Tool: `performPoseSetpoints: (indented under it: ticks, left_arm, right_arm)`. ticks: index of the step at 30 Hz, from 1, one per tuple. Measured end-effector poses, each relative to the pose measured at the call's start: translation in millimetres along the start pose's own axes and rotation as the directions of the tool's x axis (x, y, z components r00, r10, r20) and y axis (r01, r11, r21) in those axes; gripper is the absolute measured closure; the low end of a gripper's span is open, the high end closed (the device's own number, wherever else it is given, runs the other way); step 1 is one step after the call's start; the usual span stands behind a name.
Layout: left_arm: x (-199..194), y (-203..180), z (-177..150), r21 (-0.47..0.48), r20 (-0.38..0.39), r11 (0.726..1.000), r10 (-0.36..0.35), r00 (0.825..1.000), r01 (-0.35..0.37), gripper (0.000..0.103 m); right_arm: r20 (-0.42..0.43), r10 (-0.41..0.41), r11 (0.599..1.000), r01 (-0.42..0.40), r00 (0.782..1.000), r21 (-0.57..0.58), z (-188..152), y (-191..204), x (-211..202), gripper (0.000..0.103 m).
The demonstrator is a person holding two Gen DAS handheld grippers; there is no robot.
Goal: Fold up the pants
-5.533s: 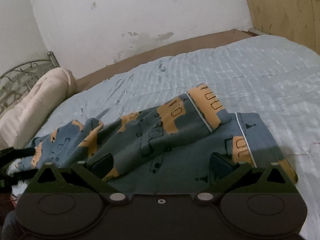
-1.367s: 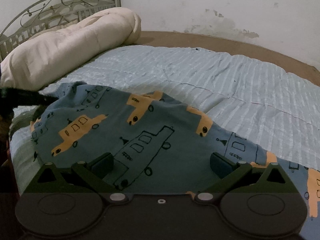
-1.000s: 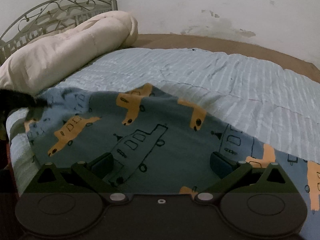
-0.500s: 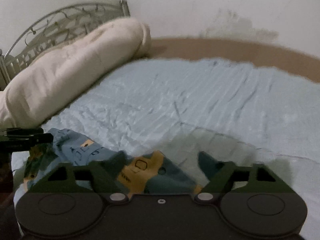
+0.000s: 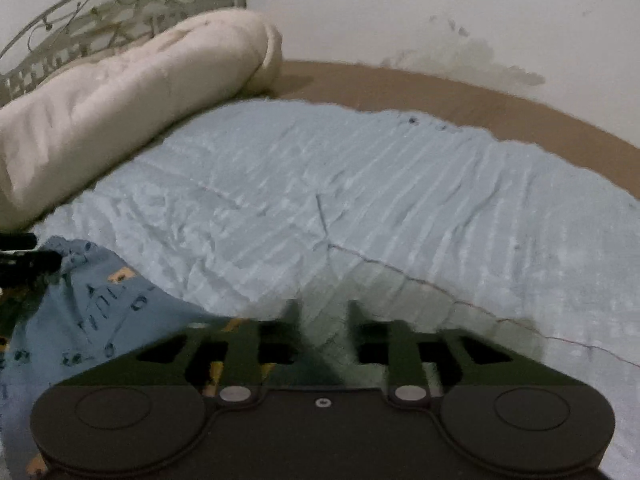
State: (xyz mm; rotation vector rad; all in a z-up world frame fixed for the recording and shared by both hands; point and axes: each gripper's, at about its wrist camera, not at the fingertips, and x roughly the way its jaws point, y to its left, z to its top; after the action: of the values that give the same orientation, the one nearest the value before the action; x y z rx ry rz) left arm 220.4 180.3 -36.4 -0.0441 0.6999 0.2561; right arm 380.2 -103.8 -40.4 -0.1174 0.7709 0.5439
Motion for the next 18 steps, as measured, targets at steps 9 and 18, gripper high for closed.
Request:
performPoseSetpoints:
  ticks: [9, 18]
  left_arm:
    - [-8, 10, -23, 0.045, -0.066, 0.997, 0.068, 0.995, -0.065, 0.007]
    - [-43, -3, -20, 0.069, -0.041, 0.994, 0.089, 0.995, -0.086, 0.004]
  right_arm:
    - [-0.011, -0.117, 0.986, 0.115, 0.993, -0.118, -71, 19, -55, 0.018]
    - [-0.006, -0.379, 0.919, 0.377, 0.925, 0.117, -124, -60, -145, 0.007]
